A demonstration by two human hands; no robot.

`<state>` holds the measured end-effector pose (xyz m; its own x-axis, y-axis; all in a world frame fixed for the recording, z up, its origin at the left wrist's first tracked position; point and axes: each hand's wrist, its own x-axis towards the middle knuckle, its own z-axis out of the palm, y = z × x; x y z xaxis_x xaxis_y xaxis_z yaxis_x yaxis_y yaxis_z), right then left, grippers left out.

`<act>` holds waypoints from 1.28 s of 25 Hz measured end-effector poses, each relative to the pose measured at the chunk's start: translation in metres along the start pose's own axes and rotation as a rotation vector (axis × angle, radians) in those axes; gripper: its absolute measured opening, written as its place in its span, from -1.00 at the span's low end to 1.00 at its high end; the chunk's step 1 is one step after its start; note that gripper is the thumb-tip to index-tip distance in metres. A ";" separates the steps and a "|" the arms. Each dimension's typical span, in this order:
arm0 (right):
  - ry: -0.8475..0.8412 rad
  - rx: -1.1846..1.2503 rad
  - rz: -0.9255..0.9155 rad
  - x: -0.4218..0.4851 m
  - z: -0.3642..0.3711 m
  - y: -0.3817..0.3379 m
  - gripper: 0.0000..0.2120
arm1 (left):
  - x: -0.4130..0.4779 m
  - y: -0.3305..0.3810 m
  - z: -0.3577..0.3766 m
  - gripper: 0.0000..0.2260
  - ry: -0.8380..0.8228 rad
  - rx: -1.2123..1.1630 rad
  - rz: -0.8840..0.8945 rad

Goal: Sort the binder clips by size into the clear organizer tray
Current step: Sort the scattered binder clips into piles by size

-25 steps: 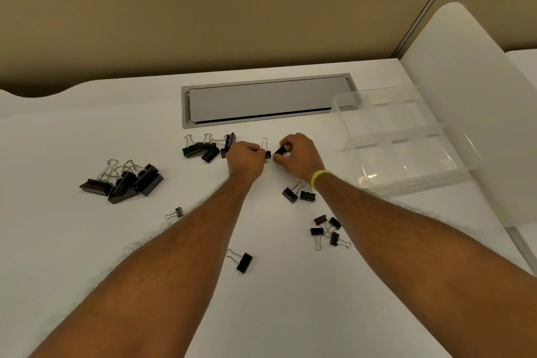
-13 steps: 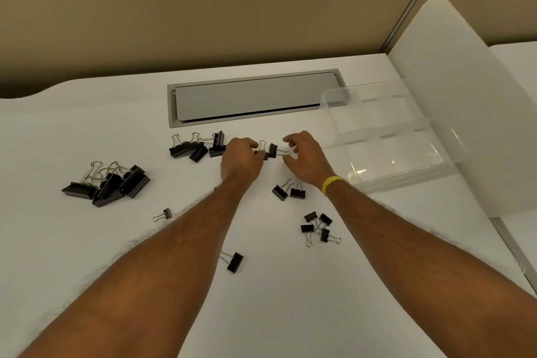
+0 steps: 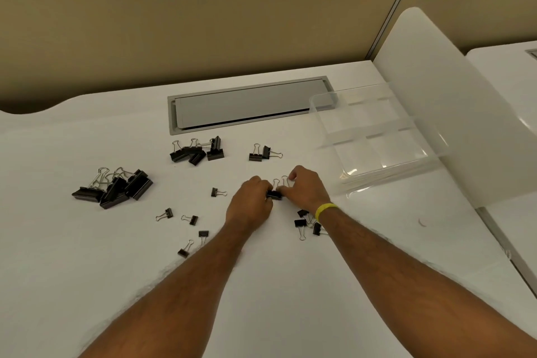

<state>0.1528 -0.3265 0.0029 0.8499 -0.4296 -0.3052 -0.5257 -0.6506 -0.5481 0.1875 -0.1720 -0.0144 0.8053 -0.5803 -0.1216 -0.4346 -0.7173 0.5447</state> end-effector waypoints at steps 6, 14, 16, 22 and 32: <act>0.002 0.074 0.001 0.006 0.006 -0.002 -0.68 | 0.002 -0.001 -0.004 -0.57 -0.070 0.064 -0.027; 0.079 0.183 -0.074 0.015 0.016 0.000 -0.77 | 0.016 0.005 -0.009 -0.66 -0.059 0.081 -0.103; 0.121 0.258 -0.069 0.017 0.018 -0.003 -0.79 | 0.022 0.002 -0.015 -0.68 -0.020 0.079 -0.095; 0.171 0.444 -0.020 0.033 0.021 -0.015 -0.81 | 0.051 -0.006 -0.035 -0.79 0.048 0.053 -0.097; 0.206 0.378 -0.121 0.034 0.019 -0.009 -0.84 | 0.050 -0.017 -0.035 -0.56 0.111 0.109 -0.028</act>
<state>0.1875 -0.3239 -0.0171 0.8593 -0.5051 -0.0809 -0.3400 -0.4459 -0.8280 0.2487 -0.1755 -0.0009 0.8546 -0.5178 -0.0399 -0.4477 -0.7736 0.4484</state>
